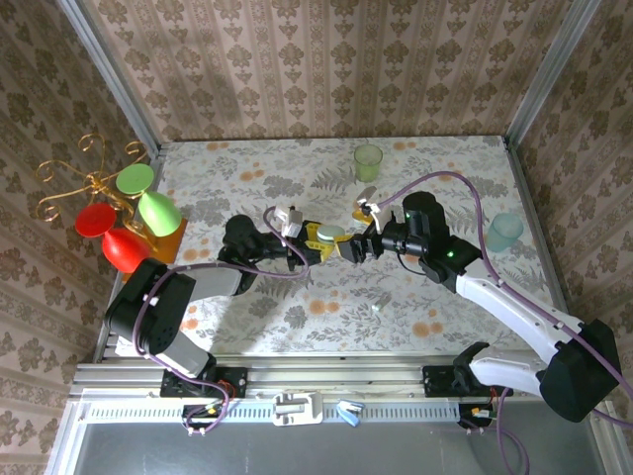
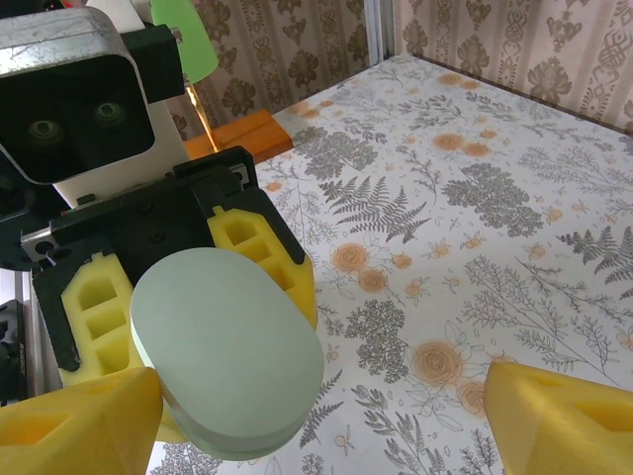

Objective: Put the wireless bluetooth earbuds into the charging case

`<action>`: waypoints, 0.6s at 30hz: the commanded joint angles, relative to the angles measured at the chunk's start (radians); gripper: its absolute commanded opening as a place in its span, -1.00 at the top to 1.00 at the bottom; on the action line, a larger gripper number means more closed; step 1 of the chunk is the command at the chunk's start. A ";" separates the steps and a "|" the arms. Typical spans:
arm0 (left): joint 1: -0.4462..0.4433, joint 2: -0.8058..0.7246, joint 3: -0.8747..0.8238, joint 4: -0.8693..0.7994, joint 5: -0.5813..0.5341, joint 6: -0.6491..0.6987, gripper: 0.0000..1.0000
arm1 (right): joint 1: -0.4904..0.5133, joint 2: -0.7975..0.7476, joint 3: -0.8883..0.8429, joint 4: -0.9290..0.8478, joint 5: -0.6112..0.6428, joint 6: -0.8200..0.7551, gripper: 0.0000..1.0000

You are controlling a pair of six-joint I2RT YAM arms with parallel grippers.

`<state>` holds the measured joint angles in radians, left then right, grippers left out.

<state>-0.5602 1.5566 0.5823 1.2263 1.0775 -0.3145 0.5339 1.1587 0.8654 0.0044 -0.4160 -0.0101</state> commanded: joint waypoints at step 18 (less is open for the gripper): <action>-0.009 -0.015 -0.007 0.056 0.087 0.008 0.43 | -0.020 0.030 0.060 0.020 0.134 0.060 -0.66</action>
<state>-0.5652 1.5566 0.5823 1.2297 1.1179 -0.3145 0.5186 1.1744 0.8978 0.0265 -0.3336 0.0341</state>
